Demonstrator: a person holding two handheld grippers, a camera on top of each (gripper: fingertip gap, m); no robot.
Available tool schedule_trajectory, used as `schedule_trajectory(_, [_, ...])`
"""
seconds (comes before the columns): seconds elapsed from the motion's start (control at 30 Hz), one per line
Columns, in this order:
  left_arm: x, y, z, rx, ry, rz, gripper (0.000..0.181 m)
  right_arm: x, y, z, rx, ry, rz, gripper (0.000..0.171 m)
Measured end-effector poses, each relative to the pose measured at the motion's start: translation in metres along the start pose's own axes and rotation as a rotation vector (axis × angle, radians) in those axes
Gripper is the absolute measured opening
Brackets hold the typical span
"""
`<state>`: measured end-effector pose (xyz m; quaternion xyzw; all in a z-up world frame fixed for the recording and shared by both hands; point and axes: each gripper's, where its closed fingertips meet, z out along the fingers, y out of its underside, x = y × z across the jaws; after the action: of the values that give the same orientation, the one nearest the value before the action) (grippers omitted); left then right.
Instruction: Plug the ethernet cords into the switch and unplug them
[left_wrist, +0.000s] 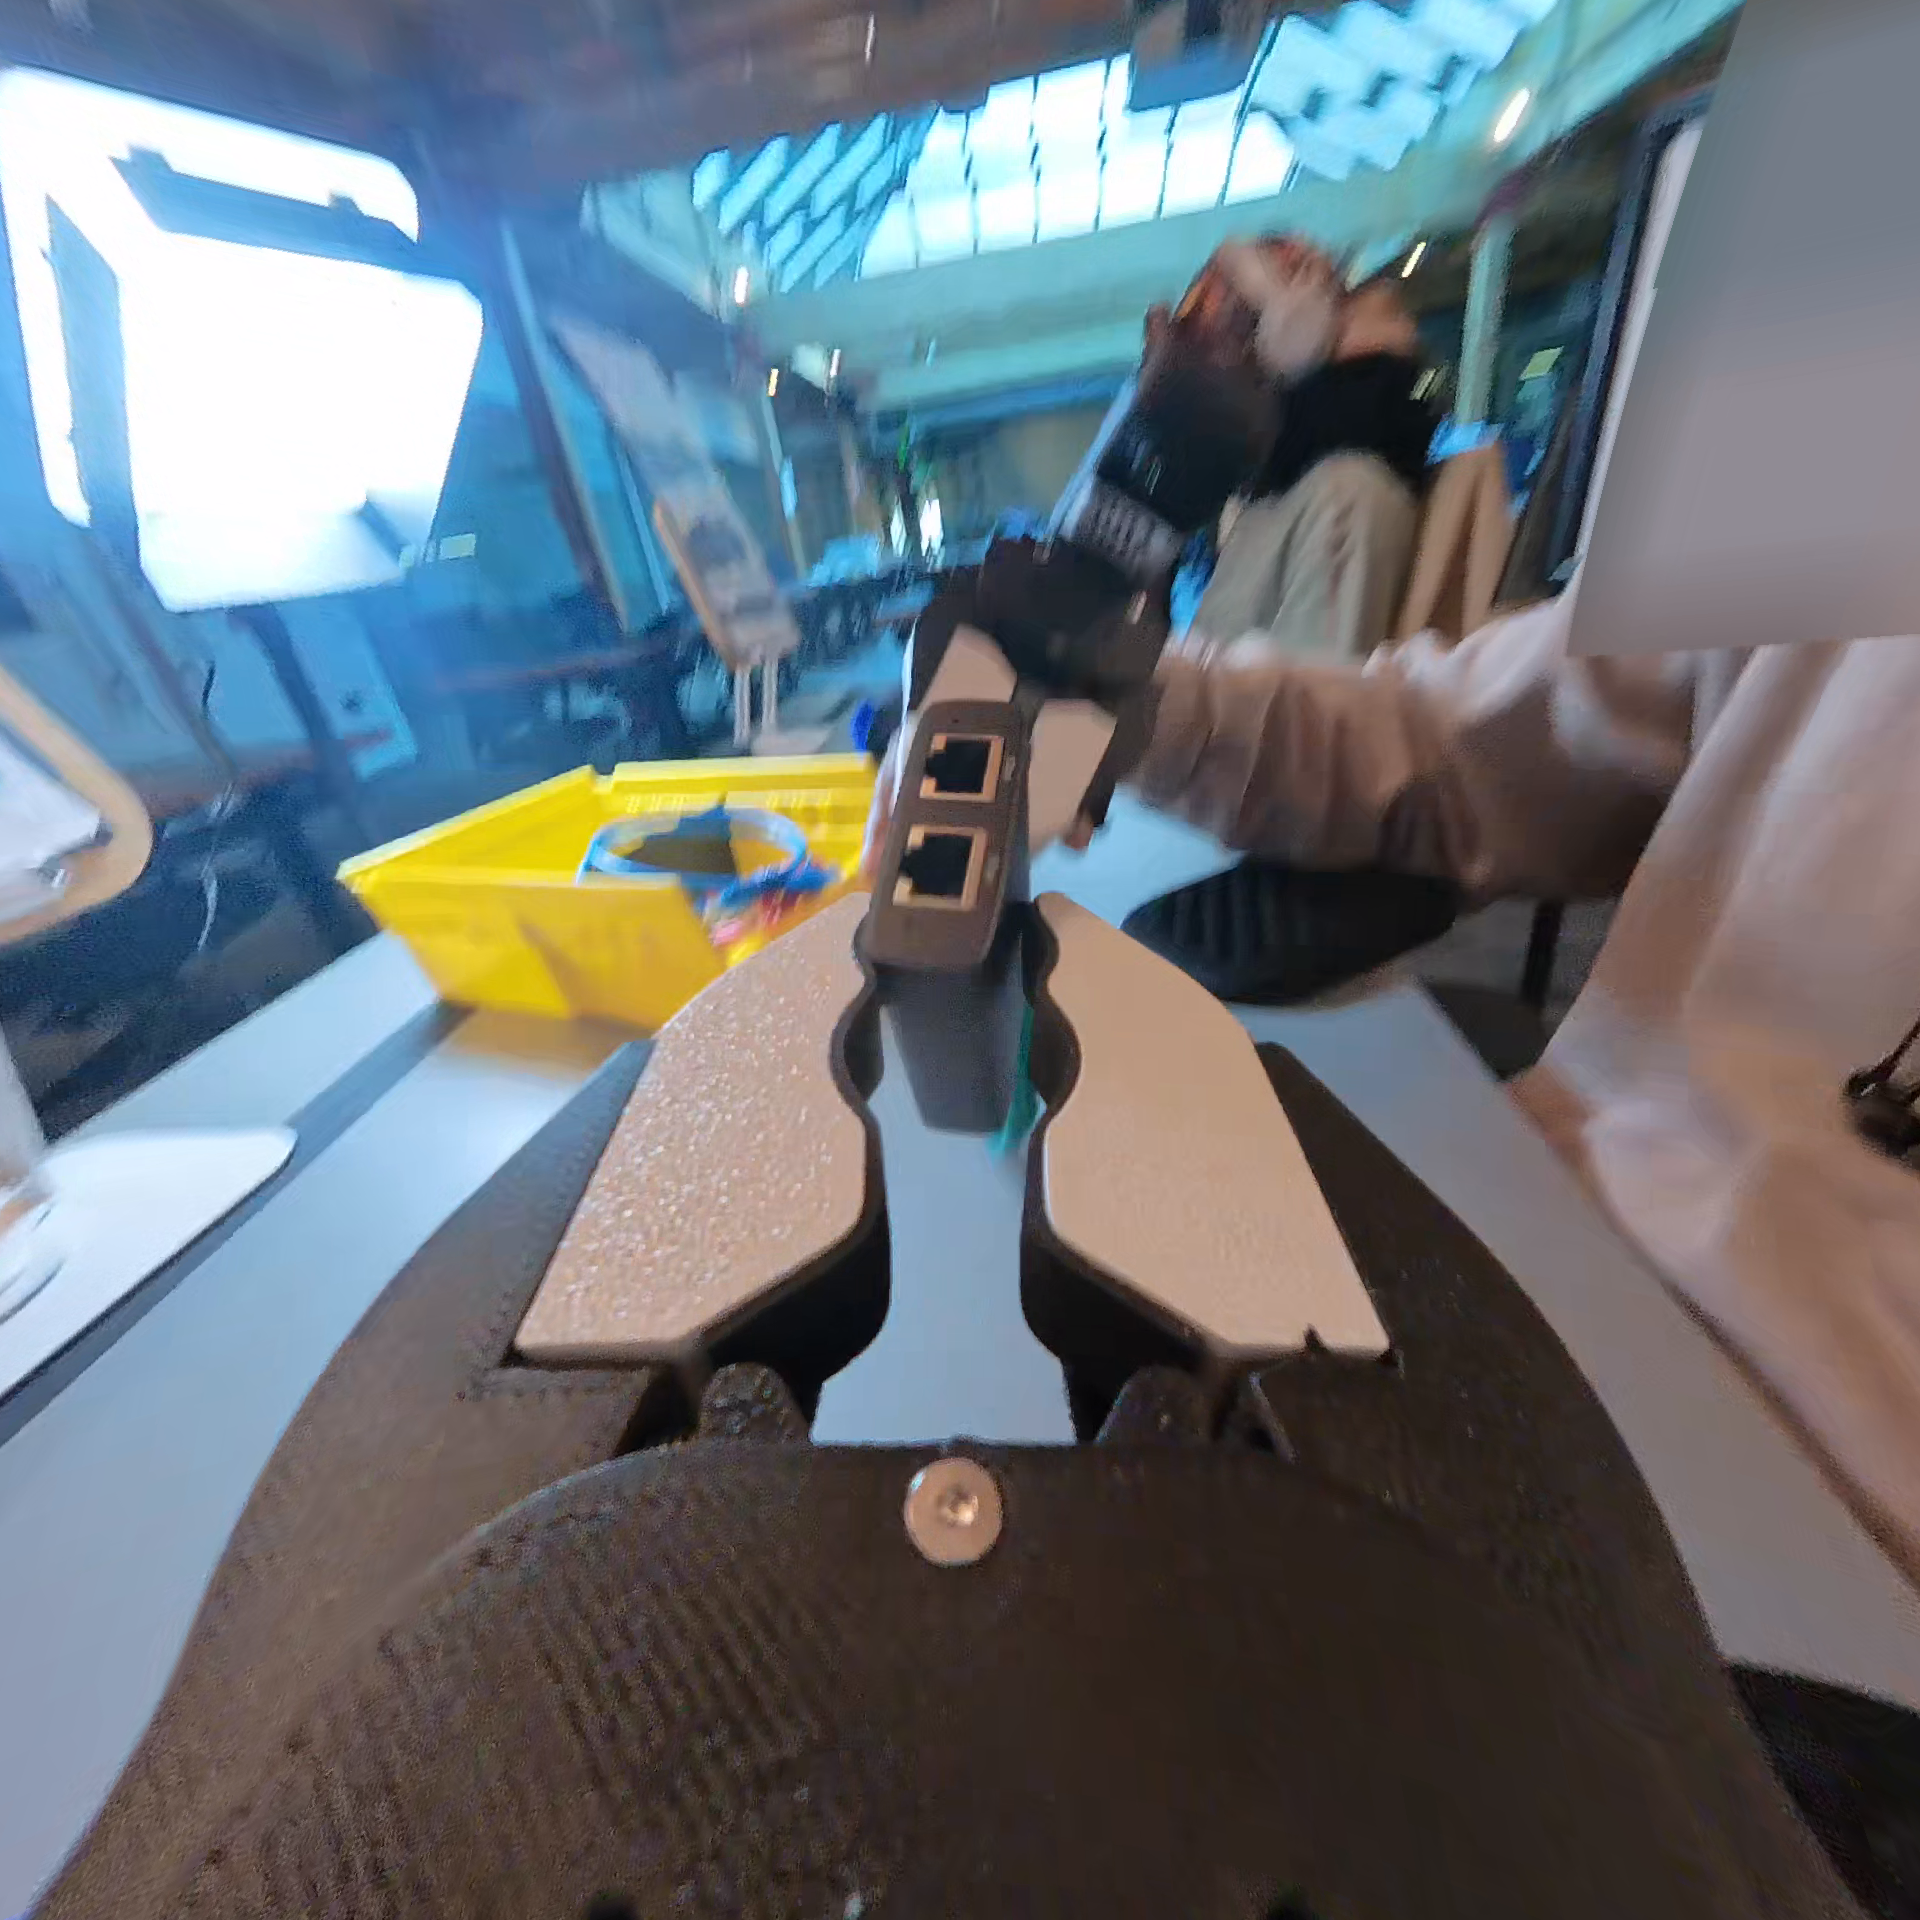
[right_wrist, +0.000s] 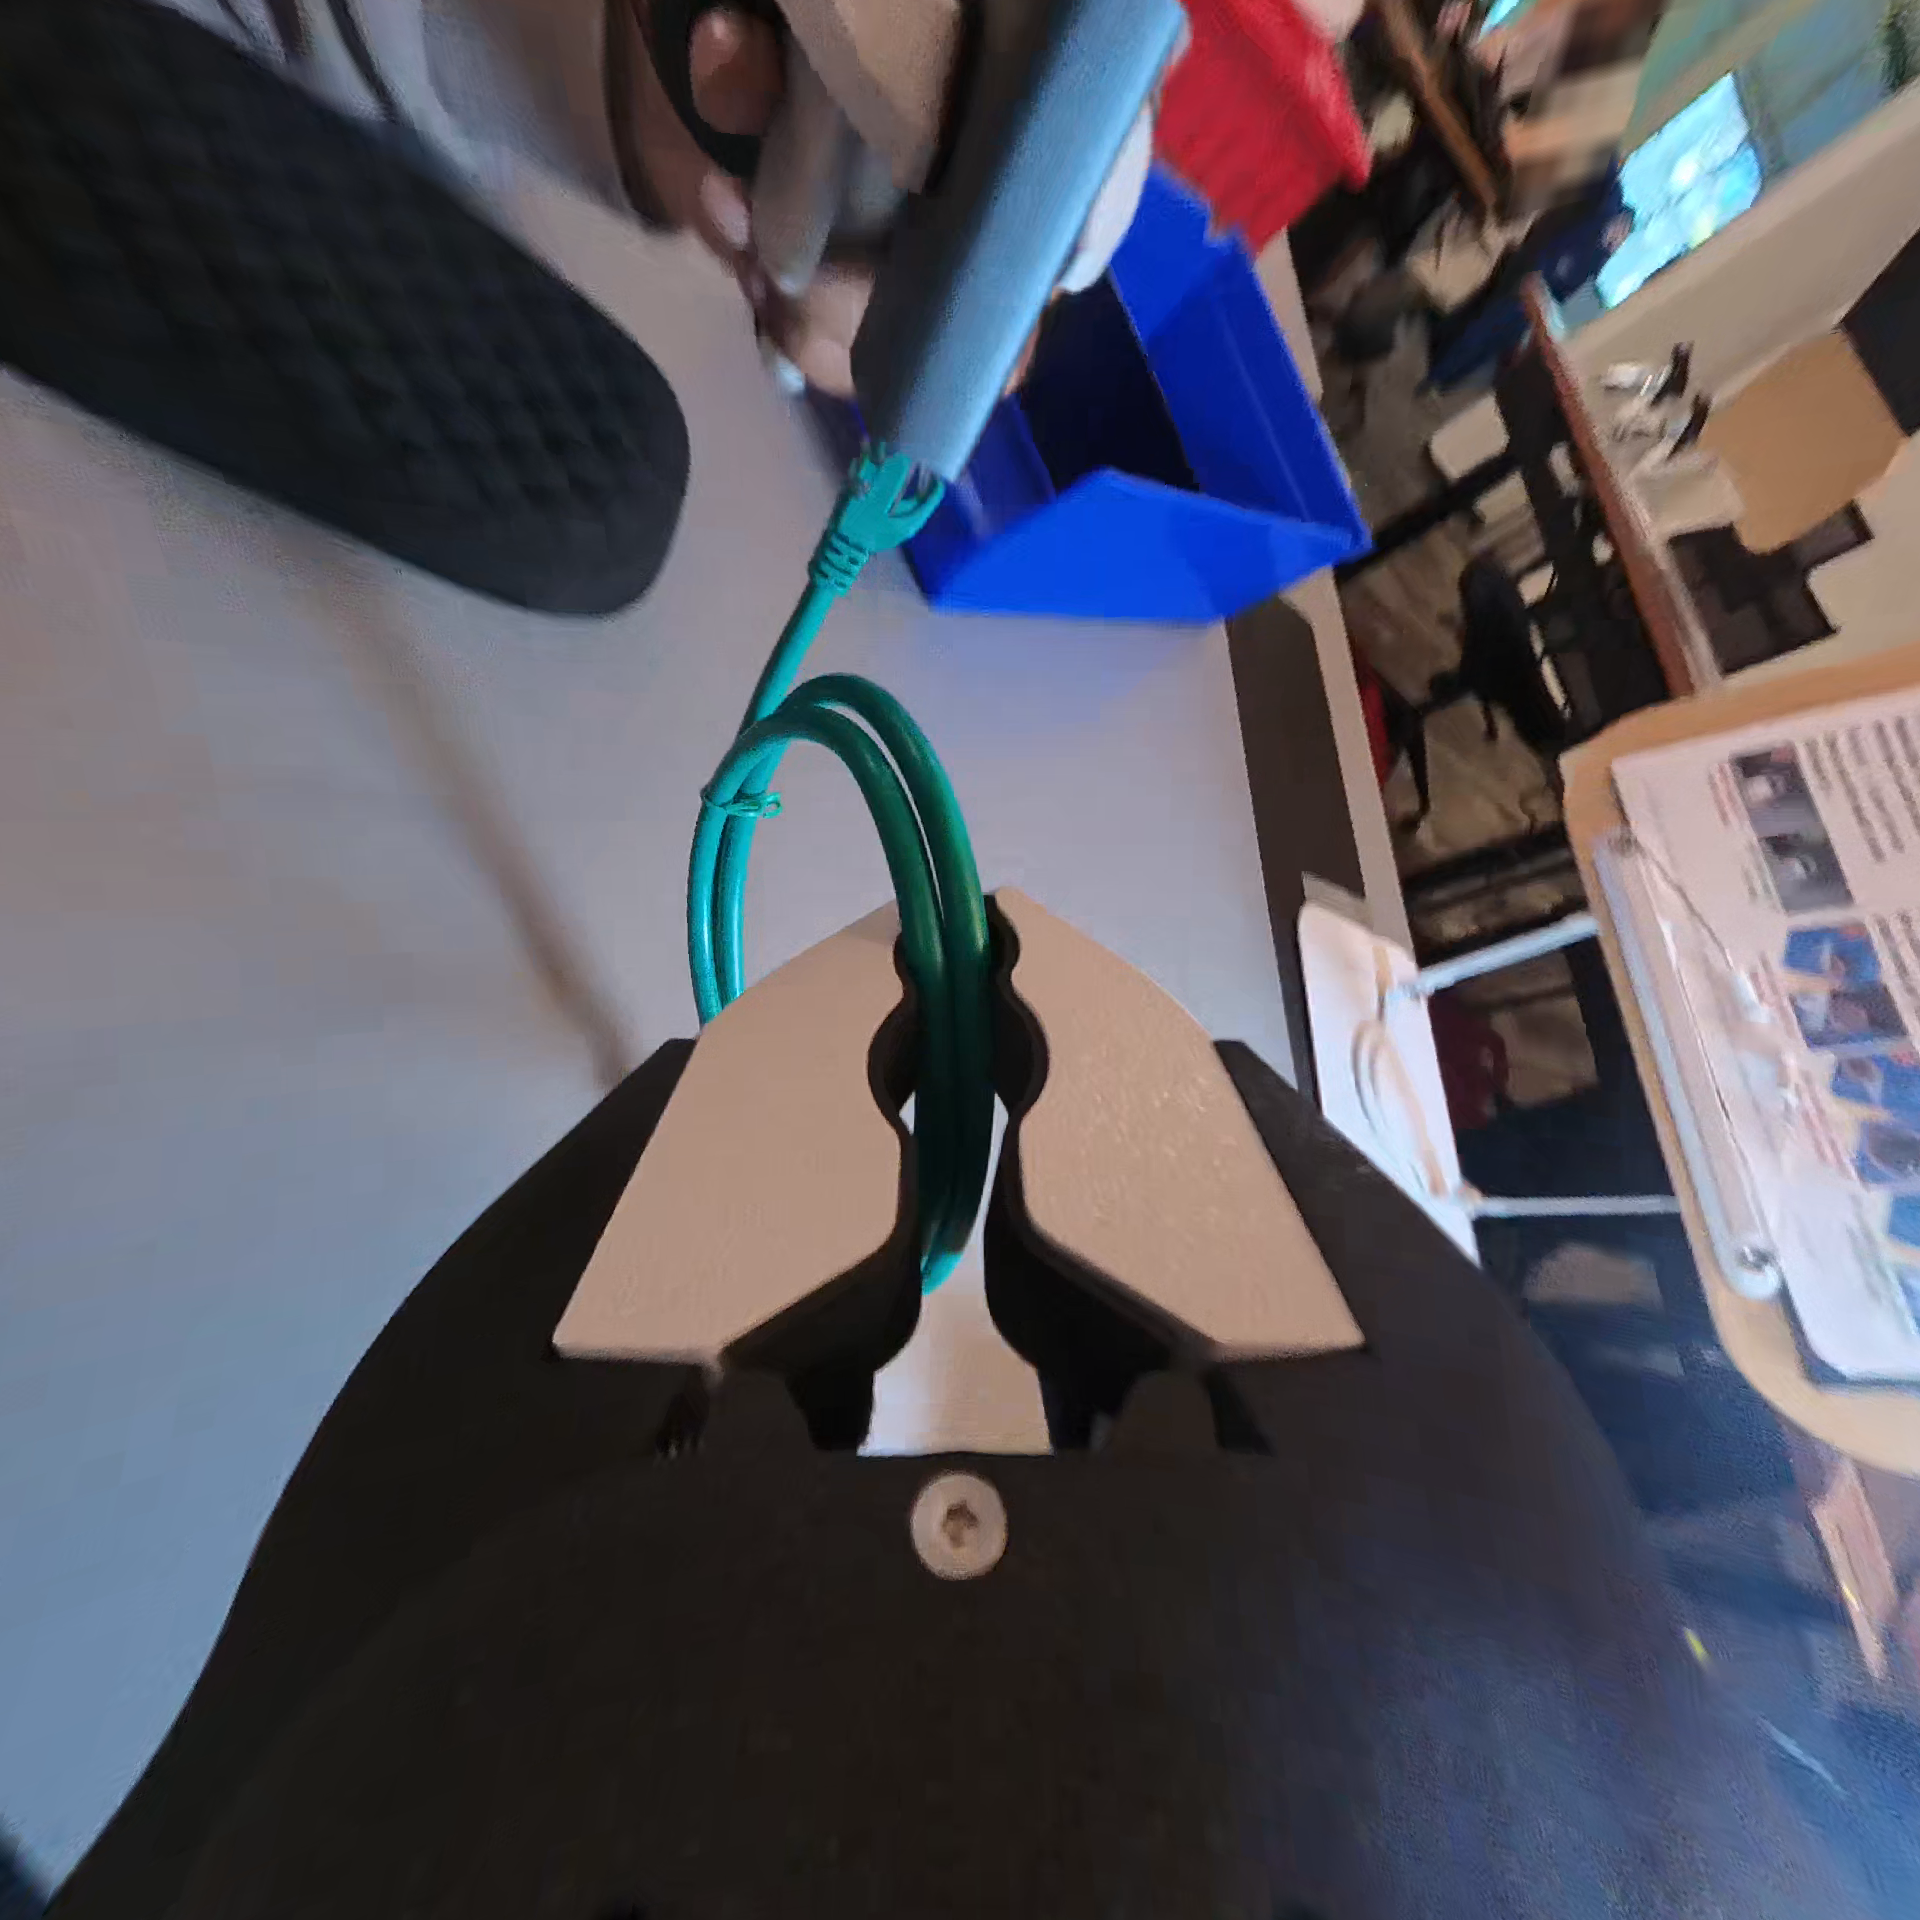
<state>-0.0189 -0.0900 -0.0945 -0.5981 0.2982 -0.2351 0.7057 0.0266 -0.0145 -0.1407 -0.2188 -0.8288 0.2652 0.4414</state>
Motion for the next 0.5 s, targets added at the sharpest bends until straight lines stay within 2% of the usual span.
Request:
schedule_trajectory(0.17, [-0.011, 0.046, 0.002, -0.371, -0.063, 0.173, 0.036, 0.015, 0.018, -0.025, -0.235, -0.013, -0.141, 0.009])
schedule_trajectory(0.3, [-0.014, 0.061, 0.011, -0.583, -0.072, 0.365, 0.045, 0.020, 0.016, -0.032, -0.318, -0.045, -0.276, 0.008])
schedule_trajectory(0.4, [-0.011, 0.066, 0.020, -0.686, -0.031, 0.412, 0.051, 0.017, 0.012, -0.032, -0.356, -0.074, -0.338, 0.007])
schedule_trajectory(0.5, [-0.013, 0.090, 0.027, -0.834, 0.033, 0.476, 0.062, 0.015, 0.010, -0.028, -0.372, -0.088, -0.417, 0.005])
